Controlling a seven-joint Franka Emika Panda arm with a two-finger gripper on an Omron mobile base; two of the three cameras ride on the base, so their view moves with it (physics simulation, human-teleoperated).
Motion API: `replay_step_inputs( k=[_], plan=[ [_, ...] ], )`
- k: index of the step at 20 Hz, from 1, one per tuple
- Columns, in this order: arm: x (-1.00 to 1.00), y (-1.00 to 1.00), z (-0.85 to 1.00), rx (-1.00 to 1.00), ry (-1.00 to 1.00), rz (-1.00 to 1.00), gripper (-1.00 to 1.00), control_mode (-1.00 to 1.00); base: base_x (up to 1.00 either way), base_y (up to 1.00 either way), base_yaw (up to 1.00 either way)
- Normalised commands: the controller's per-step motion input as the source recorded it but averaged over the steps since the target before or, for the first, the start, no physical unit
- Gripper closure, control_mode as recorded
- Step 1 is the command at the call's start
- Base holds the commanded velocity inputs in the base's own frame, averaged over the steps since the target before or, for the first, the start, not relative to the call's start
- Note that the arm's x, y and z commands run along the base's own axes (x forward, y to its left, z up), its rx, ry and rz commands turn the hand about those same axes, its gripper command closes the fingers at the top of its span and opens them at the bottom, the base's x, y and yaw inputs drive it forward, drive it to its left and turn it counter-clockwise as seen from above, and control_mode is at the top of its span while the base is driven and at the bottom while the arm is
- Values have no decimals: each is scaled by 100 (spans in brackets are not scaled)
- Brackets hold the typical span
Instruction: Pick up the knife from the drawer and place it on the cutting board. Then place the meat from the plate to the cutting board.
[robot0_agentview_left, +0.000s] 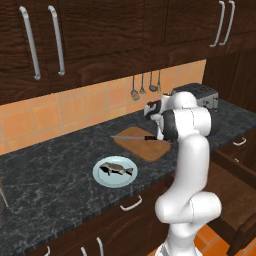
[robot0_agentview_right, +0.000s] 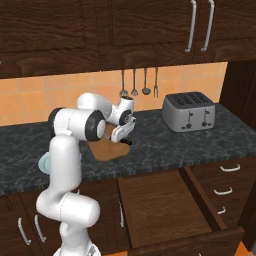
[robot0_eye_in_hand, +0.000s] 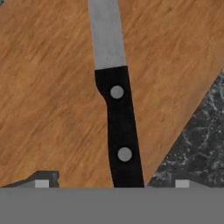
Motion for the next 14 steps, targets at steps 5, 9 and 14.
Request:
replay_step_inputs(
  k=[5,9,14],
  plan=[
    [-59,-1,23,3,-11,-6,-100,-100,0,0,0],
    [-77,0,44,5,-6,-14,-100,-100,0,0,0],
    [-76,2,58,3,-1,-18,-100,-100,0,0,0]
  ],
)
